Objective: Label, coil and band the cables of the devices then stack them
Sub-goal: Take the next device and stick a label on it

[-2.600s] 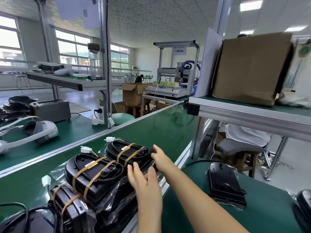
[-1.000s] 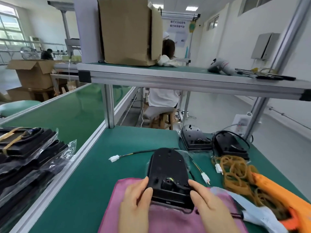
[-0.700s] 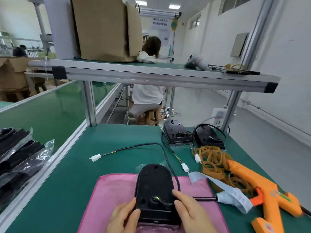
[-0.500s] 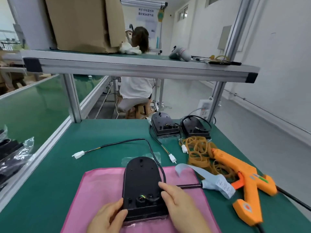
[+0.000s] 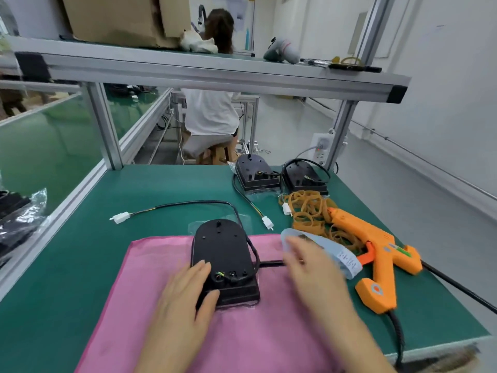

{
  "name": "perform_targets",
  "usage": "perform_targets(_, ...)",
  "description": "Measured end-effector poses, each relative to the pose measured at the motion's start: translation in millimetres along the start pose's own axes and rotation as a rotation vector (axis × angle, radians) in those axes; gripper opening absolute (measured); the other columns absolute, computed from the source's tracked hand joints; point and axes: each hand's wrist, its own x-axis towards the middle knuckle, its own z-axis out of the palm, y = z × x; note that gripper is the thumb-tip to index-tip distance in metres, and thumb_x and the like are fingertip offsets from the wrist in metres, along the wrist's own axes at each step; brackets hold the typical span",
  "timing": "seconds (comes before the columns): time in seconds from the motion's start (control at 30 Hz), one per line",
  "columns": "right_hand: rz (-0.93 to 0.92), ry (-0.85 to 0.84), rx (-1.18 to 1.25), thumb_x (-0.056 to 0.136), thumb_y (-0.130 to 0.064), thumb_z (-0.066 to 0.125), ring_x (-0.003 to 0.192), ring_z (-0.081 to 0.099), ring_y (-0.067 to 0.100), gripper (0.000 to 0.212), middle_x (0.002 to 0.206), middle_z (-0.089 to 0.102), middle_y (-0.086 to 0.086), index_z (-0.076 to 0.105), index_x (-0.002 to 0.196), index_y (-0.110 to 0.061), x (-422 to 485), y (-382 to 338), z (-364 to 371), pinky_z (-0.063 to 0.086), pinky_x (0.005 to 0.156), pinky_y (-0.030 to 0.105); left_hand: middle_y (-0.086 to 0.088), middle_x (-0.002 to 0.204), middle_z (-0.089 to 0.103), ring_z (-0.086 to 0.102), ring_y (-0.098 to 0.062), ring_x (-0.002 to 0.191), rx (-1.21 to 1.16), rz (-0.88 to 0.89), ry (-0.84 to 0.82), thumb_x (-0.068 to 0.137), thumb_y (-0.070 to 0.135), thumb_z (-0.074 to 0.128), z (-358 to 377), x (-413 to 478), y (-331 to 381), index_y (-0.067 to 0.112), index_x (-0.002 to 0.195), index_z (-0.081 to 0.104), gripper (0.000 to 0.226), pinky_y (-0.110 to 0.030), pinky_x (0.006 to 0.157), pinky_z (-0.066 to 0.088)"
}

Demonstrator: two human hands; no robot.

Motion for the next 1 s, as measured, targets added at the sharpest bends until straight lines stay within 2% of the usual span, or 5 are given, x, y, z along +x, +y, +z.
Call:
perform_targets(0.07, 0.114, 0.121, -0.286, 0.090, -0.042, 0.053, 0.115, 0.051, 0.017, 0.034, 0.125, 0.058, -0.006, 0.057, 0.122, -0.032, 18, 26, -30, 0.042, 0.086, 0.032, 0.021, 0.146, 0.029, 0.017, -0.001, 0.141, -0.004, 0.036, 0.095, 0.097, 0.030, 0.054, 0, 0, 3, 0.025, 0.143, 0.043, 0.047, -0.024, 0.117, 0.015)
perform_targets(0.27, 0.389, -0.294, -0.620, 0.076, -0.045, 0.063, 0.079, 0.058, 0.017, 0.037, 0.078, 0.059, -0.007, 0.052, 0.107, -0.028, 40, 72, -71, 0.037, 0.058, 0.028, 0.005, 0.101, 0.070, 0.064, -0.017, 0.096, -0.093, 0.391, 0.163, 0.089, 0.033, 0.046, 16, 13, 61, 0.013, 0.102, 0.074, 0.036, -0.022, 0.091, 0.041)
perform_targets(0.37, 0.335, -0.266, -0.517, 0.083, -0.034, 0.059, 0.068, 0.062, 0.015, 0.009, 0.071, 0.061, -0.007, 0.053, 0.086, -0.028, 41, 79, -65, 0.035, 0.050, 0.026, 0.007, 0.097, 0.071, 0.064, -0.015, 0.093, -0.106, 0.433, 0.013, 0.092, 0.034, 0.050, 41, 25, 90, 0.018, 0.101, 0.074, 0.030, -0.019, 0.086, 0.040)
perform_targets(0.53, 0.351, -0.252, -0.175, 0.085, -0.025, 0.059, 0.068, 0.057, 0.014, 0.009, 0.081, 0.064, -0.004, 0.055, 0.077, -0.024, 46, 79, -61, 0.041, 0.050, 0.027, 0.004, 0.114, 0.068, 0.059, -0.016, 0.106, -0.172, 0.206, -0.160, 0.098, 0.023, 0.049, 87, 63, 118, 0.019, 0.110, 0.068, 0.023, -0.030, 0.091, 0.043)
perform_targets(1.0, 0.248, -0.255, 0.295, 0.085, -0.018, 0.067, 0.086, 0.062, 0.006, 0.008, 0.090, 0.069, -0.009, 0.070, 0.085, -0.025, 37, 80, -66, 0.046, 0.069, 0.020, 0.002, 0.105, 0.066, 0.059, -0.015, 0.092, -0.222, 0.144, -0.117, 0.092, 0.027, 0.060, 138, 96, 134, 0.019, 0.107, 0.066, 0.018, -0.028, 0.075, 0.046)
